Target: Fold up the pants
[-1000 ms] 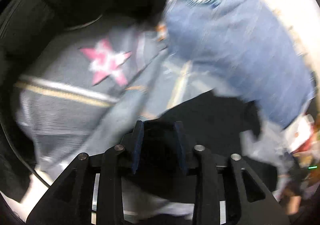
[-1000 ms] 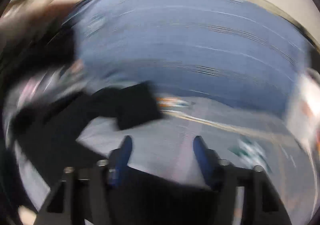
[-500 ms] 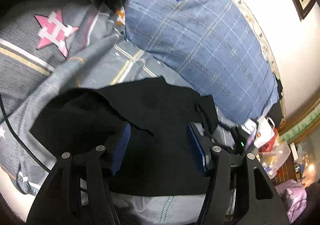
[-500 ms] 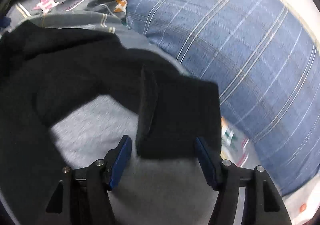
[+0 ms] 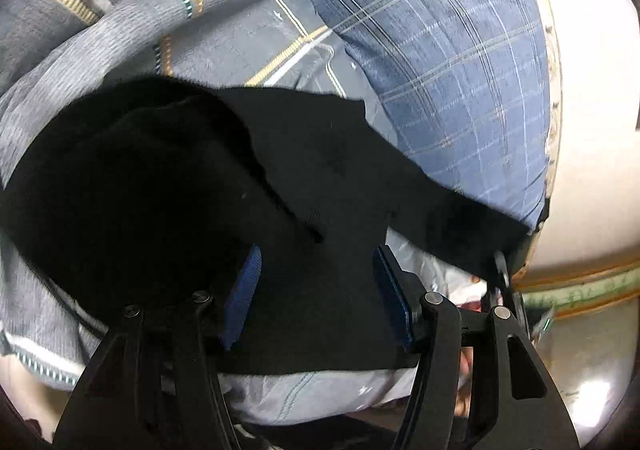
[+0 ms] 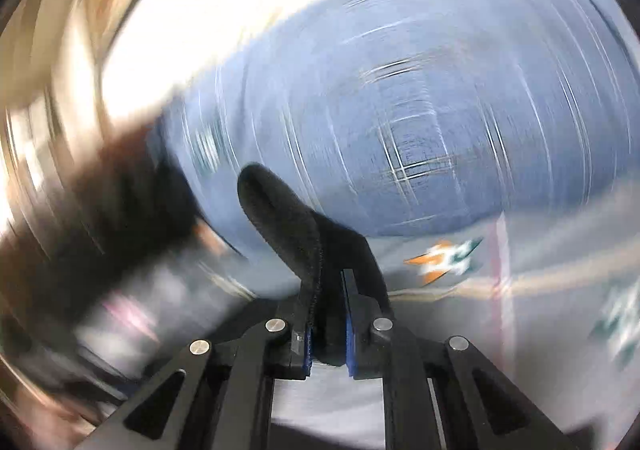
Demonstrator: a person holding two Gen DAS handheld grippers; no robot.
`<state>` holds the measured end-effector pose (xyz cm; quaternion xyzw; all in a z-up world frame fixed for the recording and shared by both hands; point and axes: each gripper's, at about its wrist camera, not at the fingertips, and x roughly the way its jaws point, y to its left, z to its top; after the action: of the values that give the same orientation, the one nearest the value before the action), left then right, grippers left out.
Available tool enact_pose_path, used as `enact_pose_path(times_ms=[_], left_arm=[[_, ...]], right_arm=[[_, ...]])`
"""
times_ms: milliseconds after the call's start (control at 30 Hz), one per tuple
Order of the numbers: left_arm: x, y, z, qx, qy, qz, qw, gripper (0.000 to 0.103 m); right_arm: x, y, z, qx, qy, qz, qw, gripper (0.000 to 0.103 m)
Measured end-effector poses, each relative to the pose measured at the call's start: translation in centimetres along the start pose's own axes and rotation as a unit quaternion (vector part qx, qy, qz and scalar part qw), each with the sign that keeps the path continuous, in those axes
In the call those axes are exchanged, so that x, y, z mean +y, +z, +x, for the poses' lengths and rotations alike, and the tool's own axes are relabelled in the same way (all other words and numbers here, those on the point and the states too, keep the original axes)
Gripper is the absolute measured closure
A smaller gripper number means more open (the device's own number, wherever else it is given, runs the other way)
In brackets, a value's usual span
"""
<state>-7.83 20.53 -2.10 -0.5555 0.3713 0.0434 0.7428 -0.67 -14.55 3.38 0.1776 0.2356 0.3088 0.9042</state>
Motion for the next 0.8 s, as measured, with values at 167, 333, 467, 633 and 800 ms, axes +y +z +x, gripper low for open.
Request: enact_pose_path(times_ms=[167, 333, 467, 633, 800], left_arm=[[0.2, 2.7, 3.3, 0.022, -0.002, -0.028, 0.9994, 0.038], [-1.3, 3.6, 6.4, 0.041, -0.008, -0.016, 0.9990, 0.038], [-1.9, 4.8, 7.7, 0.038, -0.015, 0.001, 0.9992, 0.042], [-2.9, 5.5, 5.4, 0.022, -0.030, 0.024, 0.9990, 0.096], [-2.4, 8.5, 3.2, -0.022, -0.068, 0.008, 0.9974, 0.097]], right_arm=[[-8.2, -1.1, -4.5, -0.054, 0.108, 0.210, 0.970, 0.092], [-12.1, -1.3, -3.6, -0.040, 0.086, 0.253, 0.963, 0.092], [-13.3, -0.7, -3.7, -0.054, 0.079, 0.259, 0.961, 0.092], [-13.9, -0.7, -4.5, -0.063, 0.070, 0.258, 0.961, 0.092], [-14.7, -1.0, -5.8, -0.076, 0.056, 0.259, 0.961, 0.094]])
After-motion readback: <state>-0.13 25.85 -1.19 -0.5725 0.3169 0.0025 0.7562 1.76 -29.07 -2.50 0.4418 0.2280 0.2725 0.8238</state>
